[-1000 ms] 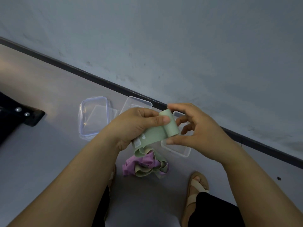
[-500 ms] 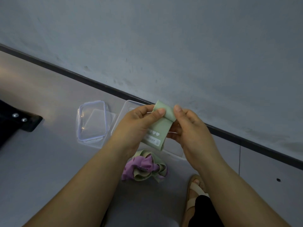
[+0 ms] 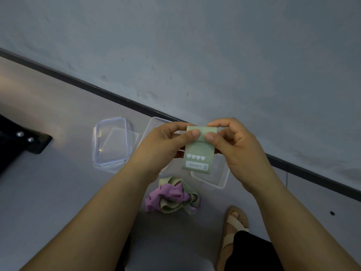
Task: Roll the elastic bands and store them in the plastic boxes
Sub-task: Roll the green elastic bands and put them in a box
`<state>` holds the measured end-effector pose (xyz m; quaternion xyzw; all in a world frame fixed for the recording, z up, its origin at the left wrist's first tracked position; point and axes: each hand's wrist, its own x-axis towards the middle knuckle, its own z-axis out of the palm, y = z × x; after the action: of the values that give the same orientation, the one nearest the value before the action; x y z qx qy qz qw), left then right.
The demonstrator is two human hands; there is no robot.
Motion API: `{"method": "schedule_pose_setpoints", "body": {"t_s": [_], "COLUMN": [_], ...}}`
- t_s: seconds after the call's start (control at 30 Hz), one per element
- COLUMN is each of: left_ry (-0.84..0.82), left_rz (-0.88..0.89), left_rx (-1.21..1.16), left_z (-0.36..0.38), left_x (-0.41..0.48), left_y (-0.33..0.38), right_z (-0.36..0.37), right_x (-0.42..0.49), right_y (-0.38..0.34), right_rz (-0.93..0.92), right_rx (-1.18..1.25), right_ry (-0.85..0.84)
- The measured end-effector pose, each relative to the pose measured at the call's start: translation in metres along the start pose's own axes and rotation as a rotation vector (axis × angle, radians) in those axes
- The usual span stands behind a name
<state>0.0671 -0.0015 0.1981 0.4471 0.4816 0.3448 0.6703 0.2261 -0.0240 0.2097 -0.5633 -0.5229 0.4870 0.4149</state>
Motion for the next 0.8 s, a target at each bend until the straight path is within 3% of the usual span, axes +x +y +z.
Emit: {"method": "schedule_pose_setpoints", "body": {"t_s": [0.37,0.8], "left_ry": [-0.006,-0.052], "left_rz": [0.063,-0.021], "left_rx": [-0.068,-0.065], "left_z": [-0.0021,-0.0005], "left_x": [-0.0008,-0.0012], "left_y": [0.0008,0.0008], "right_z": [0.007,0.0003], "right_x": [-0.0002,0.0035], "right_y": [0.0006,0.007], "right_rz": [0.172,0.078], "right_rx": [0.135,0.05], "right_ry": [0.056,-0.016]}}
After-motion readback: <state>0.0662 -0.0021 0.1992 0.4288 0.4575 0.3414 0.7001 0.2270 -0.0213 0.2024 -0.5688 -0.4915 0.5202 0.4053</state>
